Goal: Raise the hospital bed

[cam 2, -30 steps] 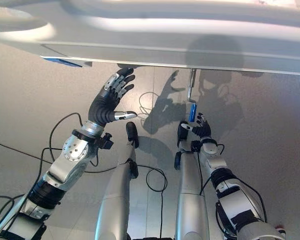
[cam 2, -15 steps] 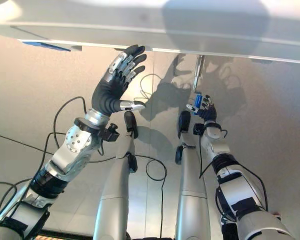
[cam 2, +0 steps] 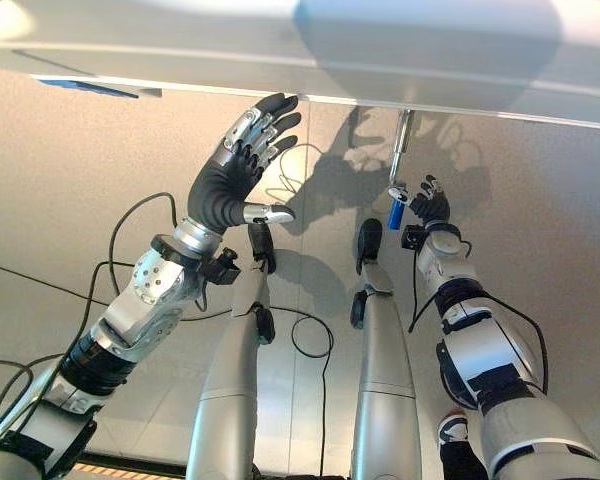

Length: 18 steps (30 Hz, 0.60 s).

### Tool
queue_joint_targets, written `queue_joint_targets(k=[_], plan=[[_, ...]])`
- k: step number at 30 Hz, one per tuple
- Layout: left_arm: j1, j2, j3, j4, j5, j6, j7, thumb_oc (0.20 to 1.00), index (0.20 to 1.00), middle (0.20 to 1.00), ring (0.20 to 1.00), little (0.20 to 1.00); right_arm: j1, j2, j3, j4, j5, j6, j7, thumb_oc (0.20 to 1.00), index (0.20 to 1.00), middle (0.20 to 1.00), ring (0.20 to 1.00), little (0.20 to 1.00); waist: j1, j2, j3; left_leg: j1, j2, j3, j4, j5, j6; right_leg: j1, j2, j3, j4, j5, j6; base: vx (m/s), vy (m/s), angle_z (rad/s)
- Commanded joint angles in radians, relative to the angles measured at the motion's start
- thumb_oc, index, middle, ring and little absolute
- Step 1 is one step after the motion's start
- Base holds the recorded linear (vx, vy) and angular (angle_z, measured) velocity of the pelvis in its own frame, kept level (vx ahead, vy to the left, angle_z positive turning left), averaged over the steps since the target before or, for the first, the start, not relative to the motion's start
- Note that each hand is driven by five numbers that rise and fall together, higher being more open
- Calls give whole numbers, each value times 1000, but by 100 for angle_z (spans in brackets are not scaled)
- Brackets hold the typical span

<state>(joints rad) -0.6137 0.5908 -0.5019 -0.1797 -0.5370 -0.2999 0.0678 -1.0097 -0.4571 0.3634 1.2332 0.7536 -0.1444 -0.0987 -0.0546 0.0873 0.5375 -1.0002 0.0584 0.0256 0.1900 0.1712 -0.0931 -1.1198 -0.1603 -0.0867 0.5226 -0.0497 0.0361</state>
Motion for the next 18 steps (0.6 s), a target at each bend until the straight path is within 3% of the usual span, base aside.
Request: queue_joint_targets(k=[1, 17, 18], plan=[[-3, -4, -3, -150, -7, -55, -20, 1000, 1000, 1000, 1000, 1000, -3, -44, 38, 31, -41, 18, 16, 1000, 1000, 1000, 1000, 1000, 14, 18, -17, 0, -32, 29, 147, -143, 28, 77, 7, 40, -215, 152, 114, 0, 0, 0], [-21, -34, 22, -148, 33, -46, -8, 1000, 1000, 1000, 1000, 1000, -3, 17, 58, 89, -129, 47, 48, 1000, 1000, 1000, 1000, 1000, 23, 40, -17, -11, -35, 40, 145, -144, 35, 61, 5, 46, -224, 160, 120, 0, 0, 0], [-22, -36, 23, -150, 30, -46, -9, 1000, 1000, 1000, 1000, 1000, -2, 23, 57, 86, -123, 45, 49, 790, 790, 790, 790, 790, 24, 41, -17, -12, -35, 41, 146, -144, 35, 61, 4, 46, -225, 159, 120, 0, 0, 0]])
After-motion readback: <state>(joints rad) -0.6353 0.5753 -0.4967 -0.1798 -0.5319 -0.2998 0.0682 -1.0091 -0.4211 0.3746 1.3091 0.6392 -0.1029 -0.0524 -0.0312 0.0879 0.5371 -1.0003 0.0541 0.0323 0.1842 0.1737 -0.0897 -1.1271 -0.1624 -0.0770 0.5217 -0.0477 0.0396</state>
